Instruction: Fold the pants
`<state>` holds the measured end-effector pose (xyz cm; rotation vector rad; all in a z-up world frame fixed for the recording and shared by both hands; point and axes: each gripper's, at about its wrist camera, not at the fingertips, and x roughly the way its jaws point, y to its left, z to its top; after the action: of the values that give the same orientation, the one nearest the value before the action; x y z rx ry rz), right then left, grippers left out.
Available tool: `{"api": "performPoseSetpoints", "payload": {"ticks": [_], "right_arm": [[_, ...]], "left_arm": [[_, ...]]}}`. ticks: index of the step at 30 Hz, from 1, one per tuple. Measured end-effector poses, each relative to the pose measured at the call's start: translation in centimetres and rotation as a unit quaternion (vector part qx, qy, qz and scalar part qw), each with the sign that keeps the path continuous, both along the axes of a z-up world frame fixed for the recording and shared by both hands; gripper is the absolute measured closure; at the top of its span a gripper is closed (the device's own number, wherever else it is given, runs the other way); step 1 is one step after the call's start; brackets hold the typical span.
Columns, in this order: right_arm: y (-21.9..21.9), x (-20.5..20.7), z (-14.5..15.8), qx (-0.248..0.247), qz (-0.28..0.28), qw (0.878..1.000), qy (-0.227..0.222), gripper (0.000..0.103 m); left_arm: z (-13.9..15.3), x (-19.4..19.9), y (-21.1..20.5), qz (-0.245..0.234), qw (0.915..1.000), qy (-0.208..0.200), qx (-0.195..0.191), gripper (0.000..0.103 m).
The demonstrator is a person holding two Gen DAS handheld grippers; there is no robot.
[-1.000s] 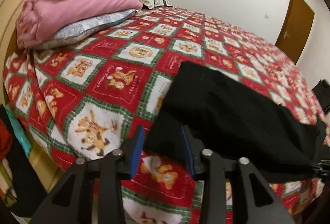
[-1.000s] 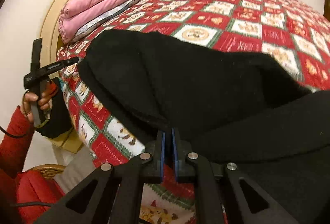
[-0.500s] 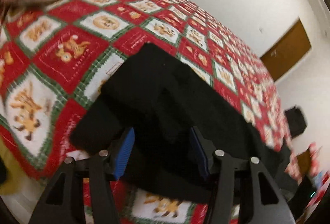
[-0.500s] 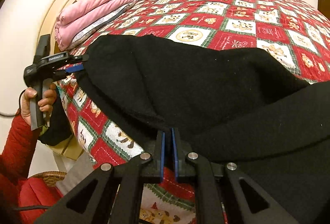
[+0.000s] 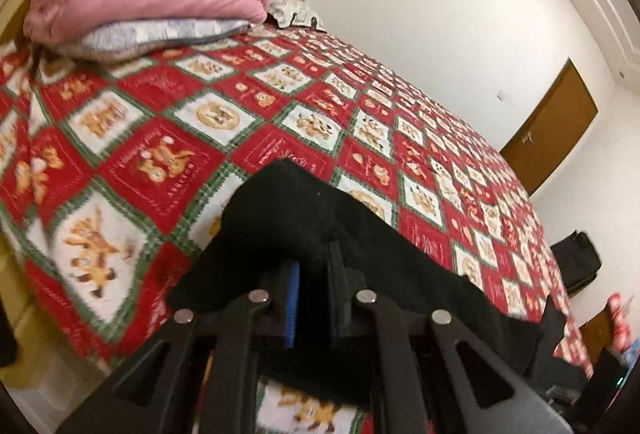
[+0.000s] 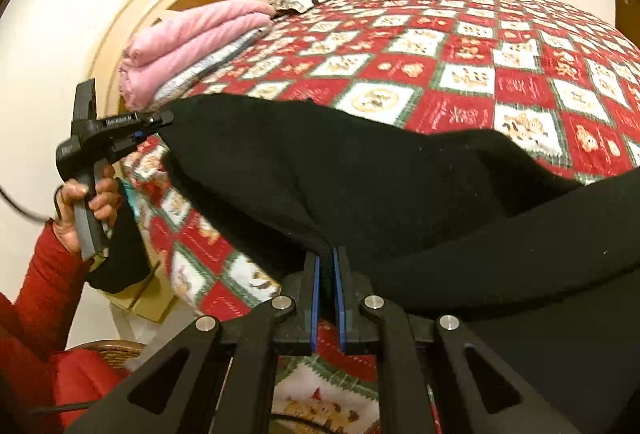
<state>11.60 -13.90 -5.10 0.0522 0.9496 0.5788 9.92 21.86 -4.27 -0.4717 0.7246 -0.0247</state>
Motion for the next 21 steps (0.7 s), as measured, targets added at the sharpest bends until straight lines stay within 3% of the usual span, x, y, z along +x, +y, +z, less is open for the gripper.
{"api": "performPoseSetpoints", "payload": {"ticks": [5, 8, 9, 13, 17, 18, 21], "right_arm": [[0.2, -0.8, -1.0, -0.010, 0.015, 1.000, 0.018, 0.096], [0.5, -0.7, -3.0, -0.016, 0.012, 0.999, 0.045, 0.096], [0.6, -0.7, -3.4, -0.017, 0.011, 0.999, 0.047, 0.096], [0.0, -0.2, -4.0, 0.010, -0.006, 0.999, 0.052, 0.096], [-0.9, 0.0, -2.4, 0.044, -0.014, 0.997, 0.068, 0.090], [-1.0, -0.2, -1.7, 0.057, -0.012, 0.996, 0.061, 0.081], [-2.0, -0.4, 1.3, 0.115, -0.008, 0.993, 0.039, 0.028]], "left_arm": [[-2.3, 0.3, 0.2, 0.008, 0.9976, 0.047, 0.051, 0.091], [-4.5, 1.2, 0.5, 0.012, 0.9949, 0.083, 0.057, 0.090], [-4.7, 1.3, 0.3, 0.012, 0.9948, 0.075, 0.068, 0.085], [-4.3, 1.4, -0.8, 0.002, 0.9886, 0.079, 0.129, 0.080], [-2.9, -0.2, 0.9, 0.037, 0.9866, 0.069, 0.143, 0.046], [-2.2, -0.8, 1.2, 0.044, 0.9863, 0.060, 0.147, 0.041], [-0.6, -1.5, 1.6, 0.074, 0.9787, 0.041, 0.187, 0.041]]}}
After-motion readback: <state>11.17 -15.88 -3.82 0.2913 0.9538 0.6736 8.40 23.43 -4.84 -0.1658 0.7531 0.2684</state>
